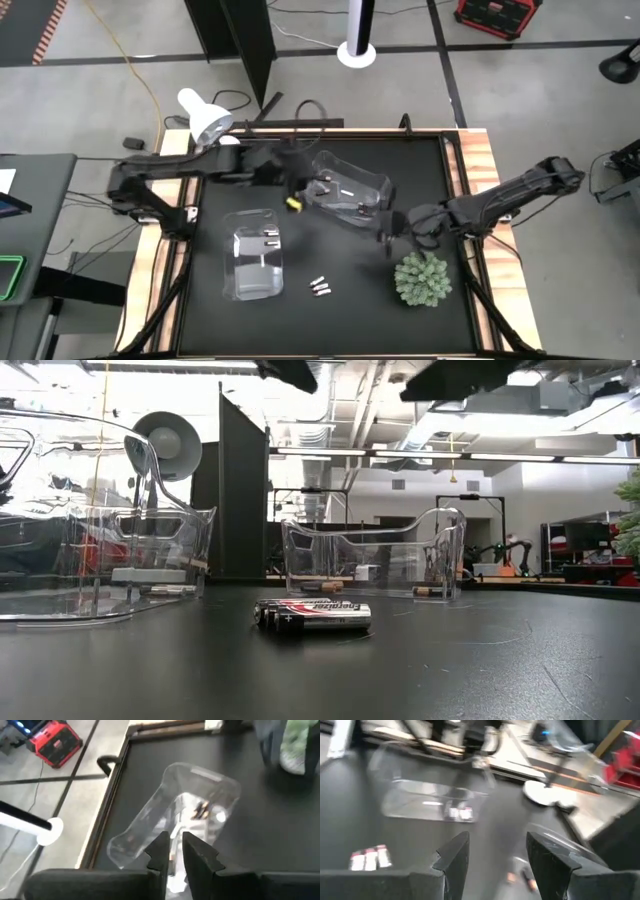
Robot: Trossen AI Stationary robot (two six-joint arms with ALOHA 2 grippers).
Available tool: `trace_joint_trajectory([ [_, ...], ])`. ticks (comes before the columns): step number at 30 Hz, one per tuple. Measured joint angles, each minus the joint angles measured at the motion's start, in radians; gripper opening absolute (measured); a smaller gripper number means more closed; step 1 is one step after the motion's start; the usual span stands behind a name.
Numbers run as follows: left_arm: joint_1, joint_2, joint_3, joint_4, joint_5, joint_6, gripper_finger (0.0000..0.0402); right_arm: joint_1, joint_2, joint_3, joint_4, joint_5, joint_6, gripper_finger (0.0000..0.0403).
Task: Sort batteries
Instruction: Put the silver battery into the bottom transparent bin
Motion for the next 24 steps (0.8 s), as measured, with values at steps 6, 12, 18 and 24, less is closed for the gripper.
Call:
trace_joint_trajectory([
  [6, -0.182, -0.168, -0.237, 0.181, -0.074, -0.120, 0.0025, 0.081, 0.181, 0.117, -0.025, -0.049, -0.026, 0.0214],
  [12, -0.351, -0.291, -0.492, 0.403, -0.235, -0.221, 0.0020, 0.131, 0.358, 0.256, -0.140, -0.049, -0.021, 0.0214],
  [18, -0.467, -0.330, -0.635, 0.522, -0.352, -0.304, 0.0020, 0.144, 0.520, 0.397, -0.223, -0.091, 0.044, 0.0214],
  [24, -0.557, -0.330, -0.689, 0.543, -0.452, -0.379, 0.0020, 0.143, 0.680, 0.517, -0.286, -0.159, 0.065, 0.0214],
])
